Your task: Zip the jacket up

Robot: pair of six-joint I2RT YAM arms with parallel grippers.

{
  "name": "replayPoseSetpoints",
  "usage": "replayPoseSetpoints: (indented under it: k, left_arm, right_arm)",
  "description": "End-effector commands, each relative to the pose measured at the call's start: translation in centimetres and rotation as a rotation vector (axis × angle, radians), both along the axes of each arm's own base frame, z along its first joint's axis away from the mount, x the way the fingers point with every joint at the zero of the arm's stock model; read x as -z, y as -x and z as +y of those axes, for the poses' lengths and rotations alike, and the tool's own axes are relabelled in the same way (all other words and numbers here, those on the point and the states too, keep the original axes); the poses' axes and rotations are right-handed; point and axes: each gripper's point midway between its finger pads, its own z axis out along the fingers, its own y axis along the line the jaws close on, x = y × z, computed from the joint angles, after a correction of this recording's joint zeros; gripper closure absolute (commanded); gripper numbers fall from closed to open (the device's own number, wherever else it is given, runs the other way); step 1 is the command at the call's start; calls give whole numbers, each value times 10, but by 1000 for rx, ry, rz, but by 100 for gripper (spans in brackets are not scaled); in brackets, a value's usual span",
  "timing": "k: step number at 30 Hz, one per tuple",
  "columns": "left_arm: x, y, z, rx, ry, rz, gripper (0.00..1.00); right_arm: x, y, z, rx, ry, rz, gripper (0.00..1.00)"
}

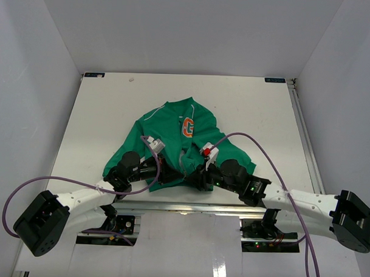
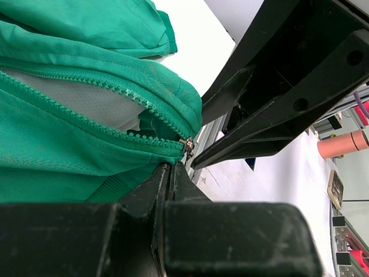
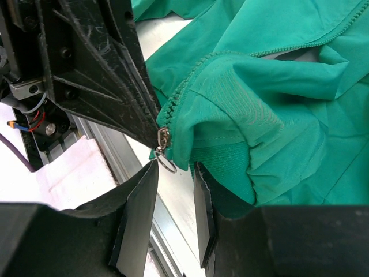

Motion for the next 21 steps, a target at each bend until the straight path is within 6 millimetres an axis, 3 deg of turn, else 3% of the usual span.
replayPoseSetpoints:
  k: [1,8,14,21]
  left_arm:
    - [-15,-5,-4,5,30,-28,100]
    - [-18,-5,-5,7,38,-29,100]
    - [-17,-5,-5,7,36,-26,100]
    - [-17,-6,-5,2,37,-22,100]
  right_arm:
    - [-32,-5,13,6,-72,-68,62]
    - [-26,-8,14,55,-23,-82,51]
    - [-21,-12,1,170,37,-93,50]
    - [-28,-7,0,228,83,-116,52]
